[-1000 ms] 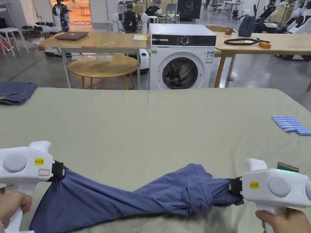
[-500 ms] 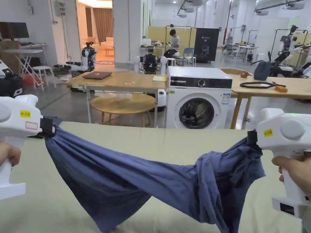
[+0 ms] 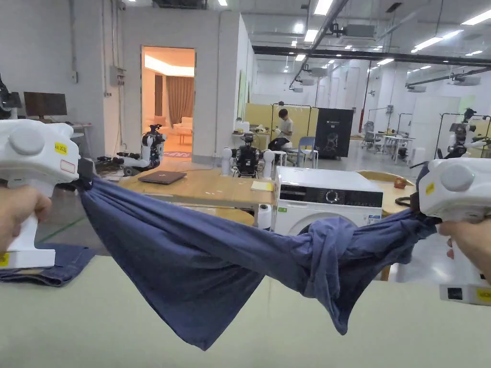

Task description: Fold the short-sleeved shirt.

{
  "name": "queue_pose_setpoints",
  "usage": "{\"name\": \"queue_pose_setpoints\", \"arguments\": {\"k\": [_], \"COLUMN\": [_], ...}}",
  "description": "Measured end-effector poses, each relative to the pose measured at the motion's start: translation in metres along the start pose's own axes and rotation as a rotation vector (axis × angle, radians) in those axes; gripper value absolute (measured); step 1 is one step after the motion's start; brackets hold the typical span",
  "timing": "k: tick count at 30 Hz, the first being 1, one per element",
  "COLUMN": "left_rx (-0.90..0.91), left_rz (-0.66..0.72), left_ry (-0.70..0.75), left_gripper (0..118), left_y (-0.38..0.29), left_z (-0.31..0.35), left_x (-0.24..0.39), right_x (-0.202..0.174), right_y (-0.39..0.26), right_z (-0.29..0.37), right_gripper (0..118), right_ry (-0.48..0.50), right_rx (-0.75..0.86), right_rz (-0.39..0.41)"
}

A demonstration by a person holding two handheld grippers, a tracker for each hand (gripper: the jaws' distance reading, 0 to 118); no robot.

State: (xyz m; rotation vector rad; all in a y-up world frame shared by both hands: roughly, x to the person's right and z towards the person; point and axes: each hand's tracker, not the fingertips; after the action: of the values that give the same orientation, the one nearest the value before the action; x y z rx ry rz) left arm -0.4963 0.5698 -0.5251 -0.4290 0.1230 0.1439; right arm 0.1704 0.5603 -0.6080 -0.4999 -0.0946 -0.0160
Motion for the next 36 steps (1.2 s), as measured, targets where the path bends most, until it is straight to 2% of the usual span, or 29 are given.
{"name": "queue_pose_setpoints", "arguments": {"k": [2, 6, 11, 13, 16, 20, 22, 24, 27, 28, 31, 36], "left_rx": [0.03, 0.06, 0.029, 0.032, -0.039, -0.135, -0.223, -0.29, -0.378, -0.364, -0.38, -0.397], "left_rz": [0.005, 0.043, 0.061, 0.092, 0.066, 0.085, 0.121, 0.127, 0.115, 0.108, 0.129, 0.134], "left_ry": [-0.001, 0.0, 0.016, -0.013, -0.003, -0.03, -0.047, -0.033, -0.053, -0.051, -0.096, -0.109], "left_gripper": [0, 0, 0, 0, 0, 0, 0, 0, 0, 0, 0, 0], "left_y": [0.016, 0.027, -0.006, -0.025, -0.075, -0.178, -0.229, -0.282, -0.348, -0.364, -0.399, -0.42], "left_z": [-0.022, -0.063, -0.108, -0.139, -0.17, -0.182, -0.181, -0.174, -0.157, -0.146, -0.106, -0.058], "left_x": [-0.001, -0.005, 0.0, -0.014, -0.02, -0.028, -0.031, -0.033, -0.035, -0.035, -0.04, -0.062], "right_x": [-0.004, -0.016, -0.029, -0.037, -0.04, -0.028, -0.018, -0.006, 0.013, 0.019, 0.035, 0.061], "right_y": [0.018, 0.038, 0.027, -0.003, -0.053, -0.155, -0.212, -0.27, -0.351, -0.371, -0.411, -0.443], "right_z": [-0.019, -0.061, -0.126, -0.134, -0.162, -0.196, -0.203, -0.201, -0.183, -0.16, -0.124, -0.055], "right_gripper": [0, 0, 0, 0, 0, 0, 0, 0, 0, 0, 0, 0], "right_ry": [0.001, -0.013, -0.01, -0.004, 0.012, 0.039, 0.037, 0.035, 0.033, 0.06, 0.114, 0.138], "right_rx": [0.019, 0.036, 0.009, -0.001, -0.067, -0.204, -0.3, -0.366, -0.473, -0.454, -0.466, -0.469], "right_rz": [-0.037, -0.041, -0.048, -0.046, -0.013, -0.046, -0.03, -0.047, -0.022, -0.035, -0.088, -0.043]}}
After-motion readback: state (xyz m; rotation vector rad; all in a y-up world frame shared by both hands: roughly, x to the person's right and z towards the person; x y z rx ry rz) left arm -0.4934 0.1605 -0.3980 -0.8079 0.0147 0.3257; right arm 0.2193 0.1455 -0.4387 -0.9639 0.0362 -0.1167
